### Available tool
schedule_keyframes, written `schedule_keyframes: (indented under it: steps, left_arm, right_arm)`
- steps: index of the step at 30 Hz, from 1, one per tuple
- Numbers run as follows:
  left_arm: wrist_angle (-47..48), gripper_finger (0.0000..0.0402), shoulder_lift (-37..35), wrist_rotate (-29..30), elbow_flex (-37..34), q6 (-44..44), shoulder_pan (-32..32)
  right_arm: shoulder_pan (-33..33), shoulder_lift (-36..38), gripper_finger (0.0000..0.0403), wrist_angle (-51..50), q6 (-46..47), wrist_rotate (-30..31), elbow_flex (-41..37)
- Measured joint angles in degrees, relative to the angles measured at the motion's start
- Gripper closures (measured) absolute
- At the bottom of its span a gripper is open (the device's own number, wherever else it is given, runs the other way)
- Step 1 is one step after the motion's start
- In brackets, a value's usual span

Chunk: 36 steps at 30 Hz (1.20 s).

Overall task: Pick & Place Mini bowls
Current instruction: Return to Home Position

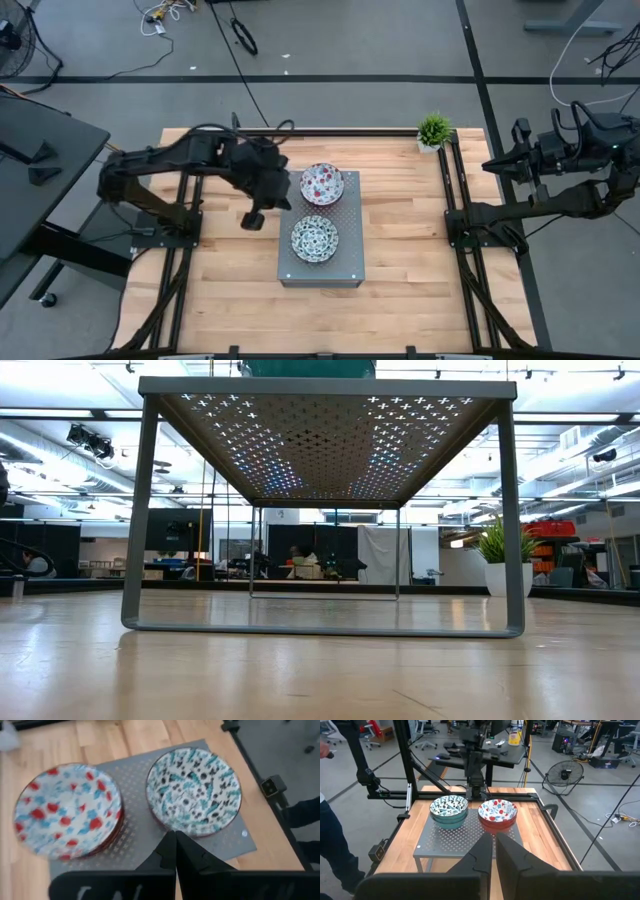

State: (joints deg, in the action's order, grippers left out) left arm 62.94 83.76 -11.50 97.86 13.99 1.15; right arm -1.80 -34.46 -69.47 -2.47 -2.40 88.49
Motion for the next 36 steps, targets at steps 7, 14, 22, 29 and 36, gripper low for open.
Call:
schedule_keyframes:
  steps: [7,14,22,29,36]
  left_arm:
    - [-1.5,0.0401,-3.7,1.2,-3.6,-3.6,0.0]
    - [-4.9,0.0401,-11.6,1.3,-16.3,-8.8,-0.2]
    - [-12.7,0.0401,-19.3,1.4,-25.3,-11.3,-0.4]
    - [-18.8,0.0401,-25.6,1.8,-34.3,-13.3,-0.3]
    - [-30.0,0.0400,-31.9,0.5,-45.3,-17.3,-0.8]
  right_arm:
    - [0.0,0.0,0.0374,0.0,0.0,0.0,0.0]
    - [0.0,0.0,0.0374,0.0,0.0,0.0,0.0]
    - [0.0,0.0,0.0374,0.0,0.0,0.0,0.0]
    - [0.0,0.0,0.0374,0.0,0.0,0.0,0.0]
    - [0.0,0.0,0.0374,0.0,0.0,0.0,0.0]
